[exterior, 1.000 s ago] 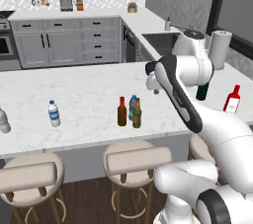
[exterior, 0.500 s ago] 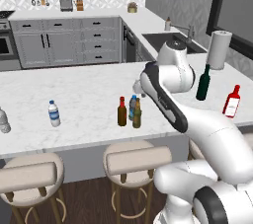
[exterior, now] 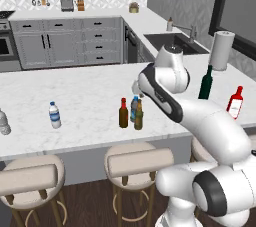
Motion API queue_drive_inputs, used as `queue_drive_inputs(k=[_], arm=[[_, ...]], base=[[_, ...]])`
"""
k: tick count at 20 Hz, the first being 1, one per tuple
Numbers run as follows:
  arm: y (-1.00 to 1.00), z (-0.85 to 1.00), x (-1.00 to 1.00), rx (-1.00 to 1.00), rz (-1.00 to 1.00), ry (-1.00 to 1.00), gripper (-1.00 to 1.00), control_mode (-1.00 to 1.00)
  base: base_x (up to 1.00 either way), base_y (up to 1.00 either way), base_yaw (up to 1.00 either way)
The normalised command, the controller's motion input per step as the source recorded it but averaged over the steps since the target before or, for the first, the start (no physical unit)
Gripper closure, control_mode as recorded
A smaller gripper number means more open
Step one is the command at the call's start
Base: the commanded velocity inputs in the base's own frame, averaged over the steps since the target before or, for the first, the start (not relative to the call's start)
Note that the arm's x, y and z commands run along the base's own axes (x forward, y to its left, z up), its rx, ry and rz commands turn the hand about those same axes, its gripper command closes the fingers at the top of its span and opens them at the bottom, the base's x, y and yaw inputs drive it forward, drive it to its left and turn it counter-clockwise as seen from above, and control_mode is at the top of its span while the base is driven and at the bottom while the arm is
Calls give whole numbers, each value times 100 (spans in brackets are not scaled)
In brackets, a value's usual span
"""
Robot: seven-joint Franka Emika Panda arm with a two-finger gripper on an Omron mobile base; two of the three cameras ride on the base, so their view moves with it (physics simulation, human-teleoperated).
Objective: Move the plastic bottles in the middle to the plastics group, and the glass bottles in the middle to the glass group.
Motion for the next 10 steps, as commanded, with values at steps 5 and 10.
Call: queue_drive_inputs(k=[5,10], arm=[[0,-36,36,0,0,1,-100,-100],[0,-29,28,0,1,2,-100,-100]], base=[[0,0,0],[0,0,0]])
